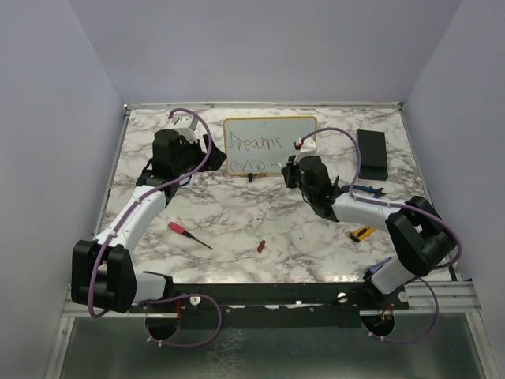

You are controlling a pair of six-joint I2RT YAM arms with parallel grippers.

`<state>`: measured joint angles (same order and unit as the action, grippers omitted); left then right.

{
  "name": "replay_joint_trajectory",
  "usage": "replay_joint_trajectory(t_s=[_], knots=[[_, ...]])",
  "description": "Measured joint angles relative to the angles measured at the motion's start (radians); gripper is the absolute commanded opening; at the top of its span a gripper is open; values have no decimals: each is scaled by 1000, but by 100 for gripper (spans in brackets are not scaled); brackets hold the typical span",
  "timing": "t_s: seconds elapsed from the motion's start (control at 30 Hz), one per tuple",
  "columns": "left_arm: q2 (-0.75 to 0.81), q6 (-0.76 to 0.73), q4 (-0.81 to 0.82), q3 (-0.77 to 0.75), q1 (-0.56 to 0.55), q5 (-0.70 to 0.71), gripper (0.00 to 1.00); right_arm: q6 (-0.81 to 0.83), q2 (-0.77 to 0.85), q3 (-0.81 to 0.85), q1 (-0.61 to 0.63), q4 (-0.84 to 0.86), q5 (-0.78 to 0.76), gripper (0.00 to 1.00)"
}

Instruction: Write a sentence on the whiteboard

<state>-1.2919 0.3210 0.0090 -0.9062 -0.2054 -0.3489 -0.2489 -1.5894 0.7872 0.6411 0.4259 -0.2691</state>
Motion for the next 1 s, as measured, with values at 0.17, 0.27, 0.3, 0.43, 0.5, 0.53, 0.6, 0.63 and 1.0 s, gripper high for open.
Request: replay_joint_trajectory(t_s=[0.17,0.27,0.3,0.43,0.5,0.53,0.6,0.63,1.0], knots=[[0,0,0,0,0,0,76,14,11,2,0,24,5,1],[0,0,0,0,0,0,76,15,9,10,0,26,5,1],[0,0,0,0,-1,0,76,15,6,15,0,28,5,1],[0,0,0,0,-2,0,76,21,-16,35,0,43,5,1],[0,0,0,0,-2,0,76,23,-26,41,0,46,5,1],[0,0,0,0,-2,0,76,24,-31,43,0,48,5,1],[0,0,0,0,-2,0,76,27,-40,46,0,51,5,1],[0,0,0,0,-2,0,76,29,-43,46,0,51,5,1],[0,0,0,0,-2,0,76,31,-61,46,0,51,4,1]])
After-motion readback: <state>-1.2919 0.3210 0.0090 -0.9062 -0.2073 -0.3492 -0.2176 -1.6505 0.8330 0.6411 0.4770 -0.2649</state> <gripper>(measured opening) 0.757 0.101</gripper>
